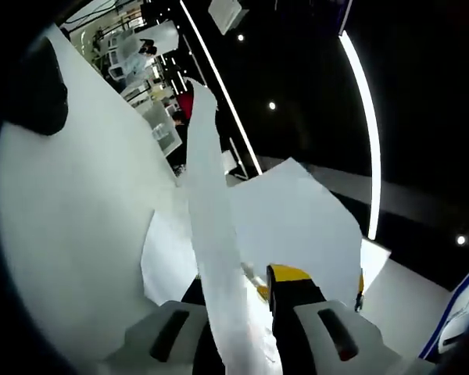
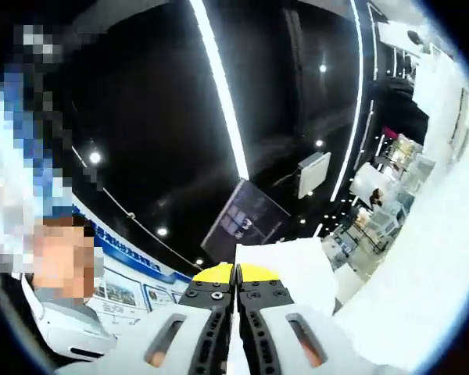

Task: Organize the stack of printing papers by aligning and flattening the scattered papers on the table

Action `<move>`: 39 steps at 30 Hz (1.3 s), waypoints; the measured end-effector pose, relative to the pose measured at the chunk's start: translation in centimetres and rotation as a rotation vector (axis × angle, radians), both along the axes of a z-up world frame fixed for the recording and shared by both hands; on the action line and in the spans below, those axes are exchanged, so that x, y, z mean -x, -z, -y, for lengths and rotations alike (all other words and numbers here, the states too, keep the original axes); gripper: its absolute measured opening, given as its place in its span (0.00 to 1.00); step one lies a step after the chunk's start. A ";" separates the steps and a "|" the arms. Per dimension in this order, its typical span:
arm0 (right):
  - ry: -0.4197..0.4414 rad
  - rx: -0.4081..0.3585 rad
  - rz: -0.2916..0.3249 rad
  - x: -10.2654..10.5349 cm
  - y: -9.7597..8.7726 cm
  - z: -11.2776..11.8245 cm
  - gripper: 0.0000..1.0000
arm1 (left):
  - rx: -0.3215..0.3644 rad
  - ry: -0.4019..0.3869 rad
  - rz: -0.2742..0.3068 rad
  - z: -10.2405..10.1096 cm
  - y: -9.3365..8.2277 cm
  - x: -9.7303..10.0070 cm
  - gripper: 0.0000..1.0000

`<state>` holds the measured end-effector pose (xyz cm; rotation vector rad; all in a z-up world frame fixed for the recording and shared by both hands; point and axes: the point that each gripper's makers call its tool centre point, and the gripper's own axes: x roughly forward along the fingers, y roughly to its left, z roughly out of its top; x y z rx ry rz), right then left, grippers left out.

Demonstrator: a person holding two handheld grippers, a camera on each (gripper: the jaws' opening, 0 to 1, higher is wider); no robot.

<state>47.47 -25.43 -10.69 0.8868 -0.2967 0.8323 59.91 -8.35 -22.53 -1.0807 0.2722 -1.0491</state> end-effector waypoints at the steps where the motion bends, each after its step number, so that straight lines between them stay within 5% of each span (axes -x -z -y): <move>1: 0.032 0.025 -0.039 -0.7 1.7 0.6 0.00 | 0.005 -0.001 0.003 0.0 -0.1 0.0 0.19; 6: 0.073 0.054 -0.170 -1.7 5.8 0.0 0.00 | 0.013 0.008 0.008 -0.1 -0.2 -0.1 0.19; 12: 0.173 0.056 -0.269 -2.7 7.4 0.6 0.00 | 0.008 0.005 0.013 0.1 -0.2 0.0 0.19; 33: 0.378 -0.062 -0.314 -1.8 9.0 1.9 0.00 | 0.008 -0.044 0.051 -0.4 -0.4 -0.5 0.22; 39: 0.377 -0.087 -0.349 -1.1 9.6 -0.4 0.00 | -0.003 -0.051 0.066 -0.1 -0.5 -0.2 0.22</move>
